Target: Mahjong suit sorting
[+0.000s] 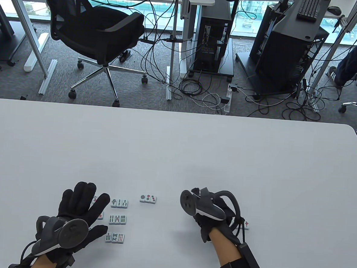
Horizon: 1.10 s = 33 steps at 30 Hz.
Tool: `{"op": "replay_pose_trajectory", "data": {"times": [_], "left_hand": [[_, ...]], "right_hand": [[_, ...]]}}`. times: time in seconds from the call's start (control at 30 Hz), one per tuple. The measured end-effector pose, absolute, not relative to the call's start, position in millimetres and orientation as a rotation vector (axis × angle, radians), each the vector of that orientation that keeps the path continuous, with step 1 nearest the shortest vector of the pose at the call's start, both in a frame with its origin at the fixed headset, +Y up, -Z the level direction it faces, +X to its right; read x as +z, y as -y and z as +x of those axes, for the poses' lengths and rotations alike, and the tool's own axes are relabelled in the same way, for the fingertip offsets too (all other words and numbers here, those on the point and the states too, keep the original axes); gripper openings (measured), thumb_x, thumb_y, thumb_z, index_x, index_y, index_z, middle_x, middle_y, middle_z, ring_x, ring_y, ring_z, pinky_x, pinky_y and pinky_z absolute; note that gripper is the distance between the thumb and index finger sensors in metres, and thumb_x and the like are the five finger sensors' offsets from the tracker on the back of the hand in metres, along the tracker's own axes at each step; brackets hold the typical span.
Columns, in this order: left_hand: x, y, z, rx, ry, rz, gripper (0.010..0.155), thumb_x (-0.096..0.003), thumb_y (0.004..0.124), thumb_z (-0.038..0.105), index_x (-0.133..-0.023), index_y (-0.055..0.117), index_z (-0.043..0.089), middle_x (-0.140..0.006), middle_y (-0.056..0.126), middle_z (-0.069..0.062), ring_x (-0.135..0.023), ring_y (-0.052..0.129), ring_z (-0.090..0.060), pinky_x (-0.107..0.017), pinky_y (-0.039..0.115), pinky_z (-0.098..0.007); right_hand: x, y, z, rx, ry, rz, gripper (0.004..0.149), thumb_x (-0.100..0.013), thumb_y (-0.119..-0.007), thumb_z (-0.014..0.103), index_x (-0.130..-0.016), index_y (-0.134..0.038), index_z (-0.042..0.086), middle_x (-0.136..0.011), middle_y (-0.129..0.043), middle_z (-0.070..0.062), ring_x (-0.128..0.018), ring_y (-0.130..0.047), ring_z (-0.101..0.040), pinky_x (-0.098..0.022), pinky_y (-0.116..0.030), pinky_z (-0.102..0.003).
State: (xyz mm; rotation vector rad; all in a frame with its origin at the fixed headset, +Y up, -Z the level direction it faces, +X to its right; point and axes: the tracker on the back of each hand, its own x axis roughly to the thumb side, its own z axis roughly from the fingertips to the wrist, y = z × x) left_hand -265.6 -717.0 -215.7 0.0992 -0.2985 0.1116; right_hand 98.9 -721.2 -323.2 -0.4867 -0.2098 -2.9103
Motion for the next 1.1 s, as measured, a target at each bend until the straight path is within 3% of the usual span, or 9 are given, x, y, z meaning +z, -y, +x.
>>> {"op": "replay_pose_trajectory", "data": {"times": [0.27, 0.57, 0.8, 1.1], "left_hand": [[-215, 718, -265, 0.102, 0.290, 0.093, 0.085, -0.0371, 0.060, 0.073, -0.105, 0.015, 0.048, -0.109, -0.014, 0.013, -0.109, -0.011, -0.020, -0.080, 0.006, -0.056], [-216, 718, -264, 0.097, 0.289, 0.086, 0.085, -0.0372, 0.060, 0.073, -0.105, 0.015, 0.048, -0.109, -0.013, 0.013, -0.109, -0.011, -0.020, -0.080, 0.006, -0.056], [-217, 718, -265, 0.110, 0.290, 0.081, 0.085, -0.0373, 0.060, 0.073, -0.105, 0.015, 0.048, -0.109, -0.013, 0.013, -0.109, -0.010, -0.020, -0.080, 0.006, -0.056], [-217, 717, -265, 0.120, 0.294, 0.088, 0.085, -0.0371, 0.060, 0.073, -0.105, 0.016, 0.048, -0.109, -0.013, 0.014, -0.109, -0.011, -0.020, -0.080, 0.006, -0.056]], "right_hand": [[-309, 735, 133, -2.863, 0.338, -0.449, 0.062, -0.043, -0.085, 0.038, -0.097, -0.071, 0.010, -0.046, -0.096, -0.003, -0.014, -0.088, -0.012, -0.008, -0.080, -0.024], [-309, 760, 122, -2.693, 0.384, -0.438, 0.060, -0.043, -0.086, 0.035, -0.095, -0.072, 0.009, -0.043, -0.096, -0.001, -0.011, -0.087, -0.010, -0.006, -0.078, -0.023], [-322, 752, 103, -2.730, 0.453, -0.447, 0.057, -0.042, -0.088, 0.035, -0.090, -0.078, 0.006, -0.042, -0.096, -0.002, -0.012, -0.087, -0.010, -0.006, -0.079, -0.024], [-332, 736, 28, -2.941, -0.007, -0.753, 0.058, -0.042, -0.086, 0.036, -0.090, -0.076, 0.004, -0.045, -0.096, -0.003, -0.014, -0.088, -0.012, -0.008, -0.080, -0.025]]}}
